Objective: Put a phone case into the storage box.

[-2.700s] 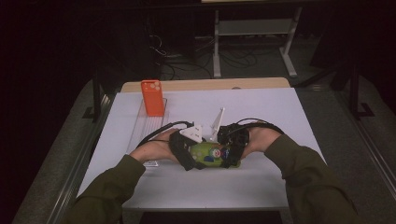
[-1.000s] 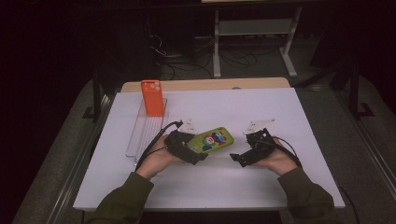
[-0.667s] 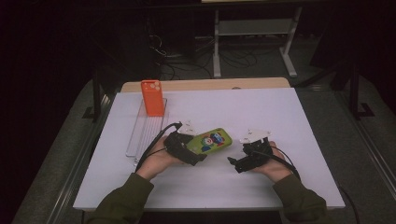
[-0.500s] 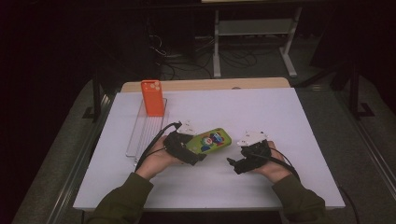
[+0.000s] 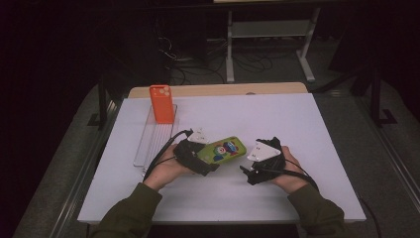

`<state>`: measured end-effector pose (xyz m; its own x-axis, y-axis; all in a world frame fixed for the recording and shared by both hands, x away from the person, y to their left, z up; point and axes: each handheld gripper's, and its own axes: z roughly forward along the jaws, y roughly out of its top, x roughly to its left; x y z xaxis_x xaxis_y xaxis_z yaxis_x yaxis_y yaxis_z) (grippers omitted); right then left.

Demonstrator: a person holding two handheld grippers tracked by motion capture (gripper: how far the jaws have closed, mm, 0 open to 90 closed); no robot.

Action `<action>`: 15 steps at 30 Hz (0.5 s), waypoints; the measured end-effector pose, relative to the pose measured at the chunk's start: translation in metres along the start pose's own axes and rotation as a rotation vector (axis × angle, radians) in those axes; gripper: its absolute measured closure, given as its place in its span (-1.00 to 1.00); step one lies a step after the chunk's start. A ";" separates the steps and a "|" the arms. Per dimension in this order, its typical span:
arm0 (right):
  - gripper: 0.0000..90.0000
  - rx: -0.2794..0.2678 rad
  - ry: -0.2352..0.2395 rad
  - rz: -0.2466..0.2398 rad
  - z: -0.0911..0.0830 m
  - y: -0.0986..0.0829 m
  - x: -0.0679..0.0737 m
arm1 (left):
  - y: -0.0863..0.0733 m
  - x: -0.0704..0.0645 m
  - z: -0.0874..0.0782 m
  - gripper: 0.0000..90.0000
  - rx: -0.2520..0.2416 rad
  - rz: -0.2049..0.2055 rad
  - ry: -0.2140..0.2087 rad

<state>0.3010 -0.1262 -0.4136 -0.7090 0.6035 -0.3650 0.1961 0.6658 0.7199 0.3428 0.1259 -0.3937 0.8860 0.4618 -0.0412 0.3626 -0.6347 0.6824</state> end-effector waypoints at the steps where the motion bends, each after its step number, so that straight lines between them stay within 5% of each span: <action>1: -0.94 -0.002 -0.010 -0.024 0.000 0.000 0.001 | 0.000 0.000 0.000 -0.66 -0.003 0.007 0.003; 4: -0.94 -0.006 -0.032 -0.067 0.000 0.002 0.005 | 0.000 0.001 0.000 -0.66 0.020 0.029 0.001; 8: -0.94 -0.013 -0.047 -0.102 -0.001 0.003 0.008 | 0.000 -0.001 0.001 -0.65 -0.004 0.009 0.002; 15: -0.94 -0.016 -0.106 -0.263 0.000 0.005 0.017 | 0.000 0.000 0.001 -0.65 0.002 0.012 0.003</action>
<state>0.2900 -0.1129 -0.4163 -0.6590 0.4539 -0.5997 0.0031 0.7990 0.6013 0.3428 0.1252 -0.3944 0.8894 0.4560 -0.0314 0.3529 -0.6414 0.6813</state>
